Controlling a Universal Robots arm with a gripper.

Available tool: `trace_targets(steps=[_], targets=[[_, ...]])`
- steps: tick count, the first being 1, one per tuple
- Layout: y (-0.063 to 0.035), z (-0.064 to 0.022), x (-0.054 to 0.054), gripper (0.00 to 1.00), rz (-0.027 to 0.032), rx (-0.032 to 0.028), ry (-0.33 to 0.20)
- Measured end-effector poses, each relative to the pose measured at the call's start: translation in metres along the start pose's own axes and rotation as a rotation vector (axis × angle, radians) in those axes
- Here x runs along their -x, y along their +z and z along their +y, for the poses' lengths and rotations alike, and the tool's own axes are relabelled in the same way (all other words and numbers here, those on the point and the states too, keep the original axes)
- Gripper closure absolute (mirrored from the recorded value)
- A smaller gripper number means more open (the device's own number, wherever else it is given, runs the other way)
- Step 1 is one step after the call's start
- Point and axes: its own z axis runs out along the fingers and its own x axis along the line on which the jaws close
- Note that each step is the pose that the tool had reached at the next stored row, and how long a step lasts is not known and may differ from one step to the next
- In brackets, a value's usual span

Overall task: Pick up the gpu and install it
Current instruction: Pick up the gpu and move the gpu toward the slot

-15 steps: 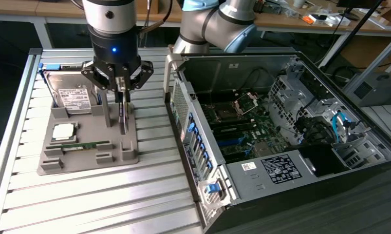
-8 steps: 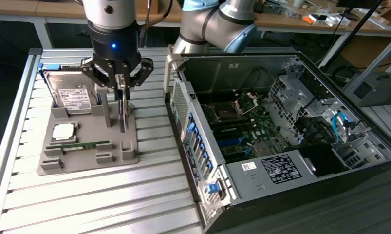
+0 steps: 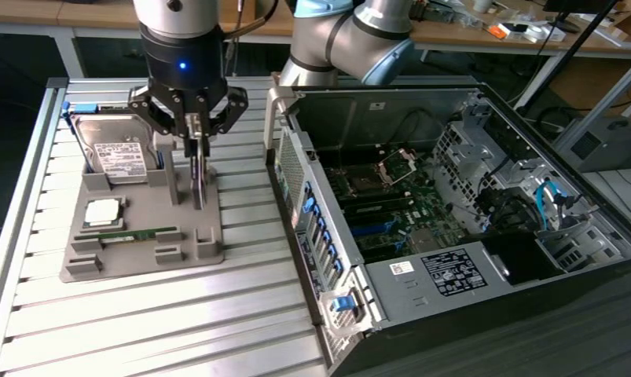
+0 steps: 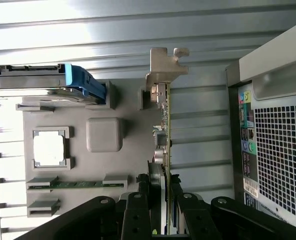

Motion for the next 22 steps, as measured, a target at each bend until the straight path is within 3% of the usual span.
trace_targets(steps=[22], targets=[[-0.0222,0.0009,0.001,0.73,0.0,0.0,0.0]])
